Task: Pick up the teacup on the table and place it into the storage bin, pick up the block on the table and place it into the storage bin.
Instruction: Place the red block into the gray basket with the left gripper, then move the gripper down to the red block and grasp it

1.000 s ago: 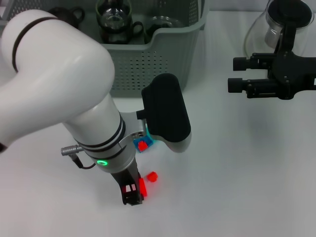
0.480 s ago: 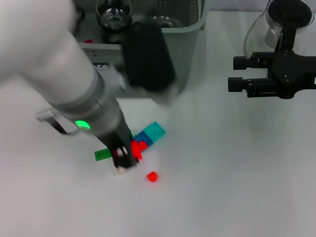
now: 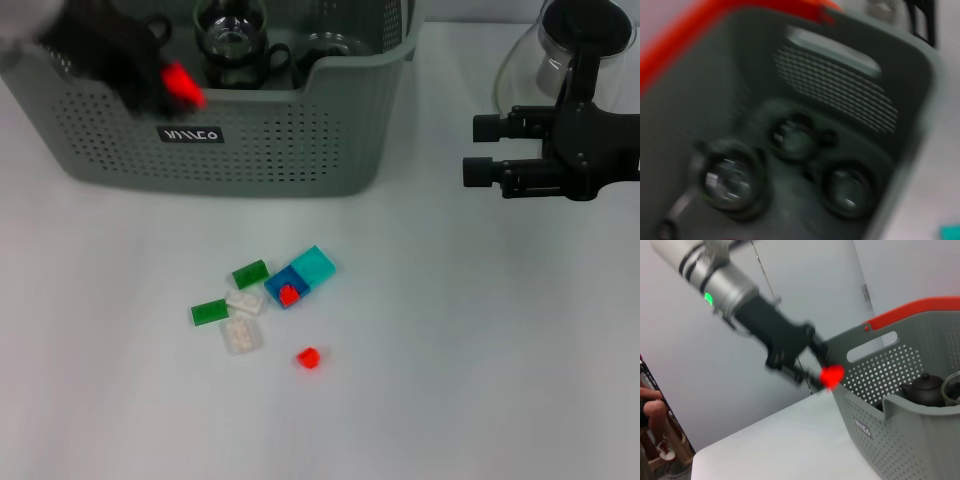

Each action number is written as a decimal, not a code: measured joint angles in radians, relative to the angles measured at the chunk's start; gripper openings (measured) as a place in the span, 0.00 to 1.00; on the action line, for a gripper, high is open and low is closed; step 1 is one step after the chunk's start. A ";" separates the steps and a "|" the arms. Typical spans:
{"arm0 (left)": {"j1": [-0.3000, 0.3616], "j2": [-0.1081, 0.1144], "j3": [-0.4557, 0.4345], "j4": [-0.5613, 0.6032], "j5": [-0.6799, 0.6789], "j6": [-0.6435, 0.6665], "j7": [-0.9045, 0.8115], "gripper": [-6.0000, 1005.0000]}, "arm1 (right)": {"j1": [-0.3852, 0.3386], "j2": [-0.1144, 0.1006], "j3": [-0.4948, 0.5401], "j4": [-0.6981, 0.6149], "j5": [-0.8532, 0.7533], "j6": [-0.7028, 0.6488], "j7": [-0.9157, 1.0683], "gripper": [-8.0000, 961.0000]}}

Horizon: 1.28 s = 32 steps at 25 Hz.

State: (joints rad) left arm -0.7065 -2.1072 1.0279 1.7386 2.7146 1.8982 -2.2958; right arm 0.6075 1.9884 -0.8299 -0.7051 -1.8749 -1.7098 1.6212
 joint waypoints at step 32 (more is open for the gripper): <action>0.035 0.146 -0.513 -0.351 -0.547 -0.106 0.208 0.76 | 0.021 -0.008 -0.037 0.002 -0.006 -0.081 -0.059 0.81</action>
State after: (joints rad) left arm -0.6720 -1.9614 0.5146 1.3876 2.1678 1.7923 -2.0881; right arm 0.6286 1.9805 -0.8667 -0.7030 -1.8808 -1.7907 1.5620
